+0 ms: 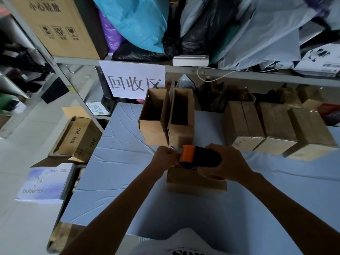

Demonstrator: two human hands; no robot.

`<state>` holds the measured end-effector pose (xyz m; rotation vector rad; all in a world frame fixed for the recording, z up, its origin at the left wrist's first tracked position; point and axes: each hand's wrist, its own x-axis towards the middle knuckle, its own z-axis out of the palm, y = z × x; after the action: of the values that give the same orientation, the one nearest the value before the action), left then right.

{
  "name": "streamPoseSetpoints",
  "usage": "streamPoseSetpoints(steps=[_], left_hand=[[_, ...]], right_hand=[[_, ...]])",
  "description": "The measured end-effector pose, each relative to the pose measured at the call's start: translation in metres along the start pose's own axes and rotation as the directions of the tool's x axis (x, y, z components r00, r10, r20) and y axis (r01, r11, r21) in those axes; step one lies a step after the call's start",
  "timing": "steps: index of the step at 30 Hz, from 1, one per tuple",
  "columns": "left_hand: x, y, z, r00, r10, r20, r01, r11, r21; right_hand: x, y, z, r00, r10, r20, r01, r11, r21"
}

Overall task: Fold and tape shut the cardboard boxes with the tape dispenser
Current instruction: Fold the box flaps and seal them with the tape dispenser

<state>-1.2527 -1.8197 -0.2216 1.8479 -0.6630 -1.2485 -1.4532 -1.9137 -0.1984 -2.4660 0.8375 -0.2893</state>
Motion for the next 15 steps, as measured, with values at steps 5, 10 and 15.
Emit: streamPoseSetpoints(steps=[5,10,15], left_hand=[[0.001,-0.010,0.002,0.991,0.103,-0.086,-0.083,0.975,0.207],[0.002,-0.022,0.000,0.969,0.169,-0.181,-0.094,0.926,0.366],[0.003,-0.031,-0.013,0.967,0.140,-0.212,-0.069,0.948,0.312]], right_hand=[[0.007,-0.007,-0.001,0.997,-0.017,0.078,0.023,0.997,-0.071],[0.010,-0.016,0.003,0.994,-0.034,0.104,0.046,0.992,-0.118],[0.009,-0.021,0.000,0.991,-0.016,0.134,0.040,0.983,-0.177]])
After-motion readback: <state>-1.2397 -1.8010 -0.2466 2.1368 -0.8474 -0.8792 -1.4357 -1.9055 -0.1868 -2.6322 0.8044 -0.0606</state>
